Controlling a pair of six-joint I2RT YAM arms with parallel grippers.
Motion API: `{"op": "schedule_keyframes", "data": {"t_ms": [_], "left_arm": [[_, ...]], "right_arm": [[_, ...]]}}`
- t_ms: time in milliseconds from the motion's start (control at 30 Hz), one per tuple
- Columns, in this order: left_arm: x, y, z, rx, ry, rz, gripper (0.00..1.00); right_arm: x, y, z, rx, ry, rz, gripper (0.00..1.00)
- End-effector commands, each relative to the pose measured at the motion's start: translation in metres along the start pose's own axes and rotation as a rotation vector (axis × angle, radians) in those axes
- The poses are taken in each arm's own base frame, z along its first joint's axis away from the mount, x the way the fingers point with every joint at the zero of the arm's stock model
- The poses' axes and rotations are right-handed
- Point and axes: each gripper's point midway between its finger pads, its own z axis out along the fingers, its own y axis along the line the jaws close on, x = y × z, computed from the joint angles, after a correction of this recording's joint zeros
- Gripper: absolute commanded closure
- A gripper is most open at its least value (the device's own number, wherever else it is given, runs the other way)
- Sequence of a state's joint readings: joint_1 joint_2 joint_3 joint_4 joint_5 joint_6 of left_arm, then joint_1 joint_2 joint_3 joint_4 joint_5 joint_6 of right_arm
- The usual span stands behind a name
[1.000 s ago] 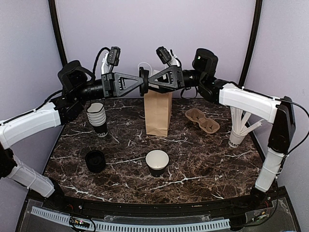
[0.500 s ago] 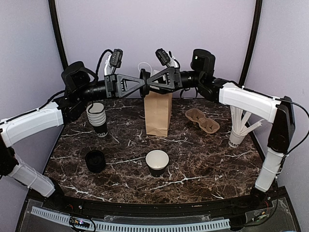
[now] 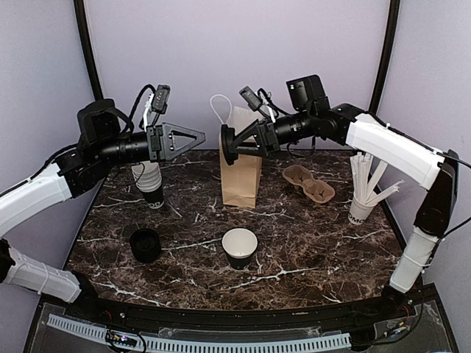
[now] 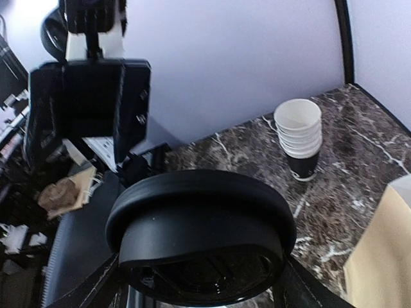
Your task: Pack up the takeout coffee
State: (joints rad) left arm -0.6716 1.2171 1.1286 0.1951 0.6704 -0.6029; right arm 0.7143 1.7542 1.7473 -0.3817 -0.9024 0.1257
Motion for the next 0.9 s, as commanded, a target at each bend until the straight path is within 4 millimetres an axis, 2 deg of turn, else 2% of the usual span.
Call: {"op": "schedule_keyframes", "data": {"t_ms": [0,33,167,200,233,267,300,333,367,433,467,500,533,567,600,633,733,867], "left_arm": [[0.022,0.035,-0.027,-0.261,0.031,0.003,0.44],[0.031,0.052,-0.033,-0.345,0.044,-0.023,0.44],[0.066,0.095,-0.043,-0.511,0.082,-0.141,0.45],[0.08,0.106,-0.043,-0.536,0.11,-0.172,0.46],[0.088,0.112,-0.044,-0.557,0.123,-0.203,0.47],[0.105,0.123,-0.045,-0.582,0.153,-0.232,0.49],[0.11,0.126,-0.042,-0.584,0.143,-0.237,0.5],[0.129,0.135,-0.042,-0.602,0.168,-0.25,0.51],[0.134,0.134,-0.036,-0.598,0.16,-0.238,0.52],[0.165,0.144,-0.026,-0.632,0.231,-0.234,0.53],[0.169,0.145,-0.021,-0.643,0.251,-0.223,0.54],[0.188,0.149,-0.017,-0.679,0.311,-0.2,0.54],[0.193,0.144,-0.01,-0.675,0.337,-0.179,0.54],[0.207,0.152,-0.01,-0.714,0.388,-0.171,0.55],[0.212,0.149,-0.005,-0.714,0.408,-0.158,0.55],[0.224,0.156,-0.005,-0.744,0.445,-0.161,0.56],[0.243,0.158,0.002,-0.752,0.491,-0.18,0.57],[0.265,0.157,0.016,-0.726,0.541,-0.186,0.59]], "right_arm": [[0.032,-0.003,-0.027,0.195,0.184,-0.232,0.25],[0.042,-0.006,-0.03,0.216,0.223,-0.248,0.25],[0.074,-0.01,-0.035,0.267,0.381,-0.33,0.26],[0.081,-0.009,-0.035,0.269,0.419,-0.348,0.26],[0.087,-0.009,-0.036,0.275,0.455,-0.369,0.26],[0.093,-0.01,-0.035,0.284,0.488,-0.386,0.26],[0.098,-0.012,-0.035,0.294,0.512,-0.399,0.26],[0.103,-0.013,-0.035,0.3,0.529,-0.408,0.25],[0.108,-0.014,-0.034,0.298,0.542,-0.411,0.25],[0.114,-0.012,-0.033,0.29,0.56,-0.409,0.26],[0.116,-0.011,-0.033,0.285,0.566,-0.407,0.26],[0.116,-0.009,-0.032,0.286,0.572,-0.408,0.26],[0.117,-0.009,-0.031,0.291,0.578,-0.413,0.26],[0.117,-0.009,-0.032,0.302,0.585,-0.419,0.26],[0.118,-0.009,-0.032,0.309,0.593,-0.427,0.26],[0.119,-0.008,-0.032,0.311,0.598,-0.435,0.26],[0.126,-0.004,-0.033,0.301,0.632,-0.45,0.26],[0.134,0.011,-0.03,0.284,0.682,-0.505,0.25]]}}
